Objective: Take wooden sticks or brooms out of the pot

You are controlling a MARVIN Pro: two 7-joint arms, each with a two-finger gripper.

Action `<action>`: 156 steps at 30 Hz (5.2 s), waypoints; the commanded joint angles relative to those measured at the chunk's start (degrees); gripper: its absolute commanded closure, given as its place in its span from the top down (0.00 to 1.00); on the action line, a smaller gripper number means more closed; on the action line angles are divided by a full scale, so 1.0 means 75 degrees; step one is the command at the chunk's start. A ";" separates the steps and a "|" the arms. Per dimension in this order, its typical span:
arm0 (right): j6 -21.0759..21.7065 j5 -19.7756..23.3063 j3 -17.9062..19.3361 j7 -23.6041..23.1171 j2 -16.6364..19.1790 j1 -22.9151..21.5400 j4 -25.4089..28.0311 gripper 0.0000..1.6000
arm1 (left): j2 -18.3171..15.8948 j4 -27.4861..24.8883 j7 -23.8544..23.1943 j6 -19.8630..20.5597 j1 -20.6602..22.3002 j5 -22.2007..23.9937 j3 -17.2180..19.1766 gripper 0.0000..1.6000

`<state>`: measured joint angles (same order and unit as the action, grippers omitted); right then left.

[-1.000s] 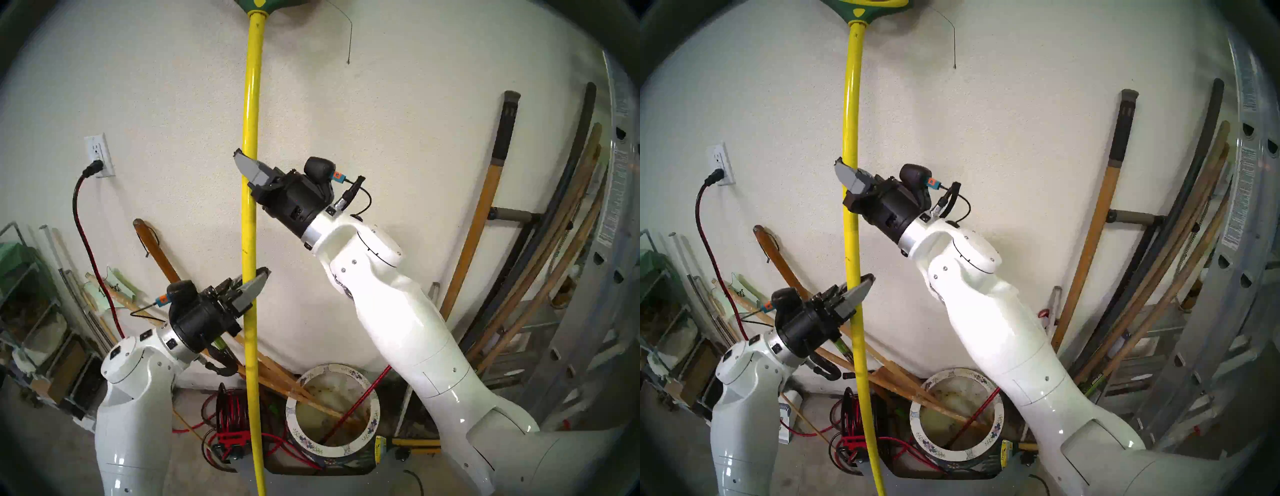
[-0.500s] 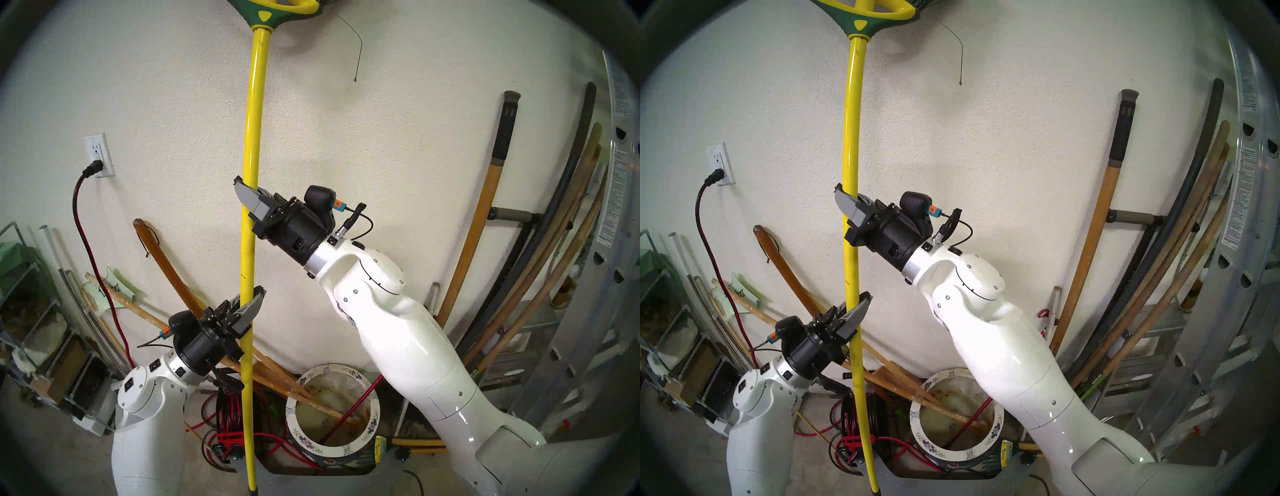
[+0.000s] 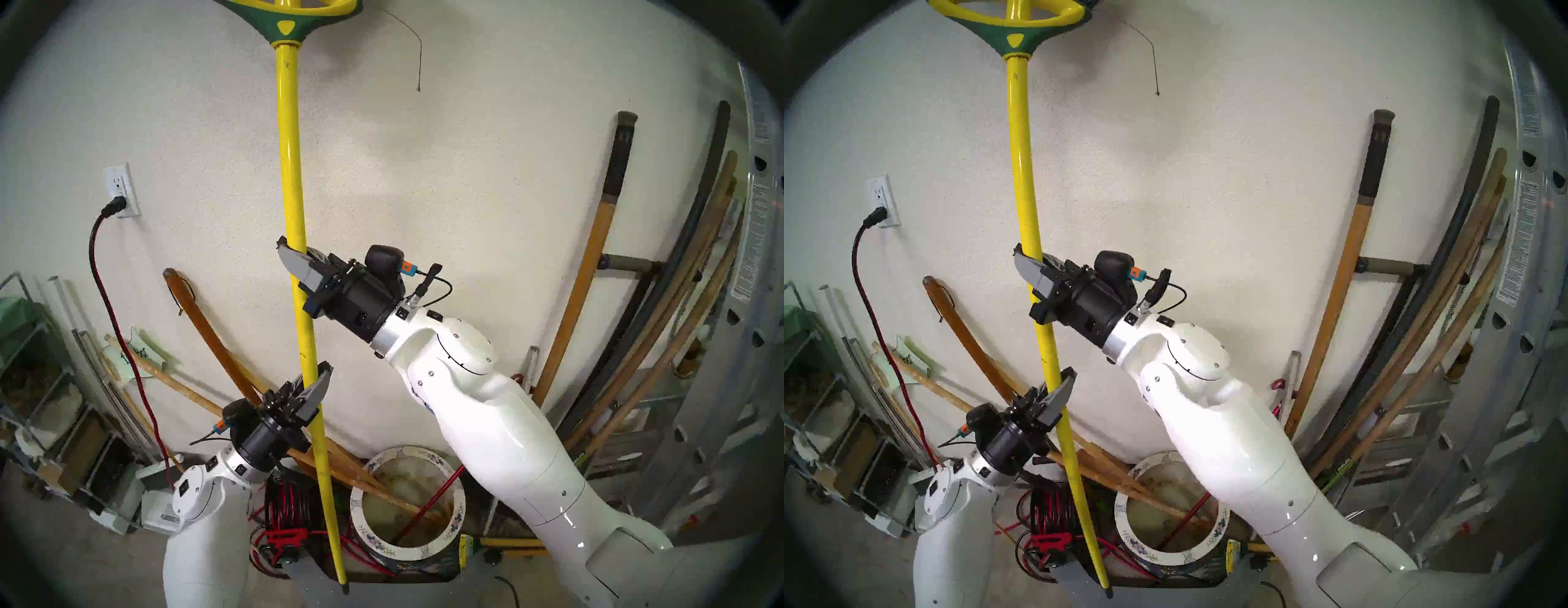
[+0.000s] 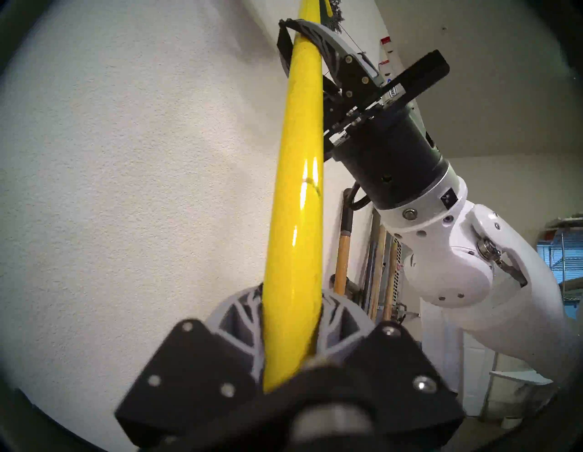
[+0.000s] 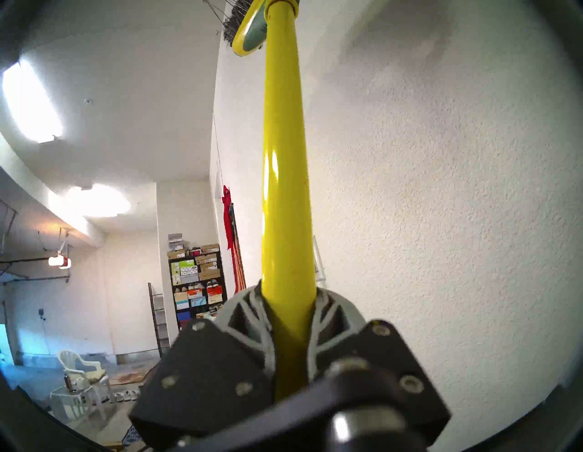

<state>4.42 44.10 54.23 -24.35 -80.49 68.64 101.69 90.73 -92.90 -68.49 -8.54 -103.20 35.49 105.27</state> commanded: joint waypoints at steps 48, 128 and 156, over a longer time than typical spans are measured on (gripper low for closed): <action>-0.0409 -0.0322 0.0066 -0.0591 0.0792 0.0705 0.0490 0.00 | 0.0180 0.2667 -0.0436 -0.0486 0.1129 0.0281 0.0403 0.00; -0.0903 -0.0845 0.0034 0.0051 0.0589 0.1281 -0.1003 0.00 | -0.0117 0.4341 0.0763 -0.0682 0.1187 -0.0397 -0.0504 0.00; -0.1149 -0.1660 -0.0429 0.0209 -0.0328 0.0622 -0.2450 0.00 | 0.0099 0.4843 0.0768 -0.0960 0.1424 -0.0410 -0.0495 0.00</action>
<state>-2.20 31.92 51.51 -23.42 -80.32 73.80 83.55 90.81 -56.19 -61.89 -15.59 -92.93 32.05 101.99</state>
